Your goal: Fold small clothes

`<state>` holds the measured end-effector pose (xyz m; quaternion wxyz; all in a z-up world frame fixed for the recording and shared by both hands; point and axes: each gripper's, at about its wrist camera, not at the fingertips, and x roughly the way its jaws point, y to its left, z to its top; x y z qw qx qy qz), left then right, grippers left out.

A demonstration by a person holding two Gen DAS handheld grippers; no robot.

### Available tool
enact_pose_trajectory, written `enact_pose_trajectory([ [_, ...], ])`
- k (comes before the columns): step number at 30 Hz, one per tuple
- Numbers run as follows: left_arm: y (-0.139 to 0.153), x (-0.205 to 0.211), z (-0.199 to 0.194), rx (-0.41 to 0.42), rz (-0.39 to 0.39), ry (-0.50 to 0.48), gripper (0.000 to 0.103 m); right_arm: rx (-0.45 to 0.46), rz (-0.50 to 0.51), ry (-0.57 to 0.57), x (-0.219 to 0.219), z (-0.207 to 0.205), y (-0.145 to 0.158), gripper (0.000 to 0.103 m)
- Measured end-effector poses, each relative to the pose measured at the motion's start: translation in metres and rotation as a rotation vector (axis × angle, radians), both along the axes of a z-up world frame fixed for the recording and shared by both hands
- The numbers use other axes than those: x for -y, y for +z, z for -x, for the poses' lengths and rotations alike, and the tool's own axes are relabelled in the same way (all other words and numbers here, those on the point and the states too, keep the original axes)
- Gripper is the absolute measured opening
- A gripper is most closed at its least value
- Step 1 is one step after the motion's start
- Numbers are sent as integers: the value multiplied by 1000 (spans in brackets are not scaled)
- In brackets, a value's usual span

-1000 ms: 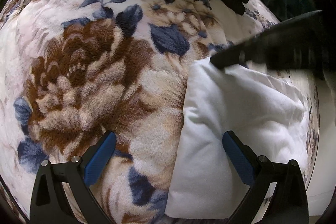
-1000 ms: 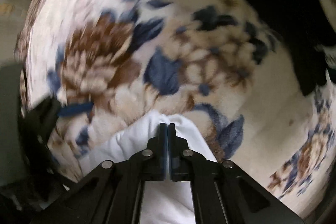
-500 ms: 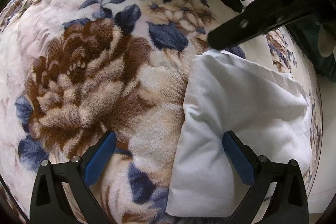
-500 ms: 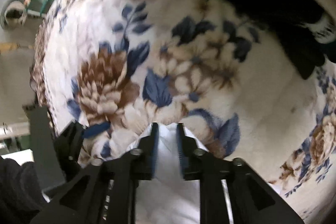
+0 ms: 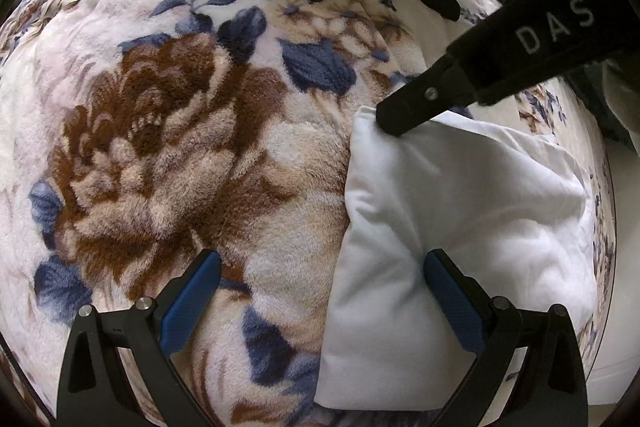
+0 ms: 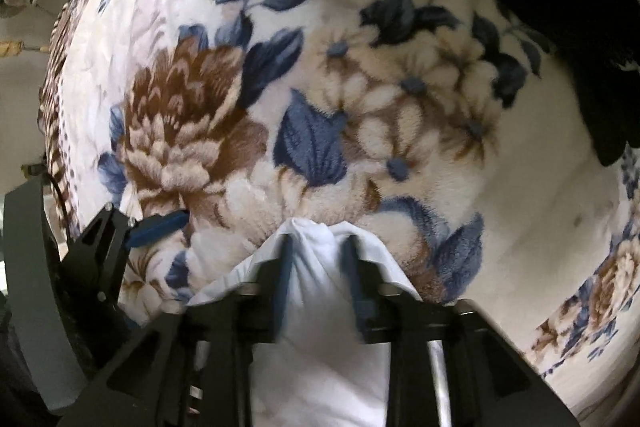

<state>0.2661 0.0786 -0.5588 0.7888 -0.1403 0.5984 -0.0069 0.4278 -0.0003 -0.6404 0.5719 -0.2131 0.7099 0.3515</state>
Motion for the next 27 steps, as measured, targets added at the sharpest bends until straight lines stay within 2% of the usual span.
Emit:
enact_pose_trajectory([
  [3,0,1,-2,0,0,-5,103,8,-15,-43,6,-3,5,6],
  [6,1,0,-1,0,7,-5,103,-15,-58,-170,23,-16,12,6],
  [8,6,-5,-1,-5,37,17,103,-85,-116,-288,39,-23,12,6],
  [12,12,-16,-6,15,155,75,101,-243,-252,-498,70,-32,7,6],
  [14,8,-18,-11,20,185,86,83,-270,-279,-551,81,-33,4,6],
  [15,7,-19,-12,27,196,80,53,-288,-290,-578,85,-32,1,6],
  [16,5,-19,-12,47,267,62,18,-289,-290,-600,89,-32,0,6],
  [17,5,-17,-12,54,301,45,12,-284,-287,-610,90,-32,-1,6],
  [20,11,-7,-6,86,251,-16,8,-307,-289,-641,93,-29,-5,6],
  [23,9,-12,-1,67,282,16,8,-295,-293,-659,92,-30,-5,5],
  [24,7,-14,1,59,287,21,8,-288,-296,-669,98,-35,-1,0],
  [27,6,-19,3,53,278,18,8,-246,-311,-712,114,-49,6,0],
])
